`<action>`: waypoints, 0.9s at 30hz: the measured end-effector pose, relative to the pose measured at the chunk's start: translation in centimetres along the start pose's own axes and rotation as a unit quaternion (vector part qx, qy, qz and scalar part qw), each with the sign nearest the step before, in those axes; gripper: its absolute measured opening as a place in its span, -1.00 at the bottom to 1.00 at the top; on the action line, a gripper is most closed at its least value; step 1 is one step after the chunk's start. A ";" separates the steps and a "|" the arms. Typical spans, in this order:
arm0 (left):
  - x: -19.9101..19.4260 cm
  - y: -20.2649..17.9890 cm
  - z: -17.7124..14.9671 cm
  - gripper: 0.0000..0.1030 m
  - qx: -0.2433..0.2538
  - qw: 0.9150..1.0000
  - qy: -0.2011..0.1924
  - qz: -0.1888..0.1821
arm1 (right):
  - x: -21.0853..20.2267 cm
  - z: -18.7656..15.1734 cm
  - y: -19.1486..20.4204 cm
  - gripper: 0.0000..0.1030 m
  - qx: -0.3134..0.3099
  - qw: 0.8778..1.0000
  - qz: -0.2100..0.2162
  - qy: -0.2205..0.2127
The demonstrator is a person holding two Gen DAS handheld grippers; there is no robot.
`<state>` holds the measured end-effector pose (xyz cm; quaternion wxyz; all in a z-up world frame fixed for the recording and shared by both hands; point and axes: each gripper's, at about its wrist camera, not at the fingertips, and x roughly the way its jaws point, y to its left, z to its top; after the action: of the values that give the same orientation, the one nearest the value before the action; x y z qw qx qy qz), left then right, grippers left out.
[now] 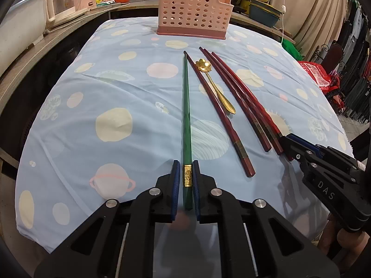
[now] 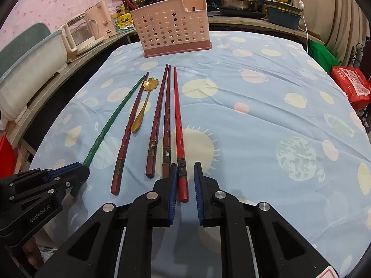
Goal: Organize utensils
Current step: 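Grasp the gold-banded green chopstick with the left gripper while the right grasps a red chopstick, then lift the green and red chopsticks up and lower them into the pink basket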
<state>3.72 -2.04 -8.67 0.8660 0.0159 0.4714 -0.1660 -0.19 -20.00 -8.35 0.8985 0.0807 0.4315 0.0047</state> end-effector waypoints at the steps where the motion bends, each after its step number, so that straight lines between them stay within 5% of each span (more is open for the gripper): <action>1: 0.0 0.0 0.0 -0.83 -0.001 1.000 0.000 -0.001 | 0.0 0.0 0.0 -0.82 -0.001 1.000 0.000 0.000; 14: -0.5 0.0 0.2 -0.87 -0.007 1.000 0.001 -0.004 | -1.5 0.2 -0.6 -0.86 0.010 1.000 0.005 -0.014; 27: -4.9 0.5 1.7 -0.87 -0.015 0.999 -0.046 -0.009 | -6.4 1.7 -1.4 -0.86 0.031 0.997 0.019 -0.069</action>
<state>2.77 -0.57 -3.83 0.8852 -0.0084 0.4340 -0.1671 -2.95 -22.10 -2.60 0.9230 0.1166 0.3668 0.0034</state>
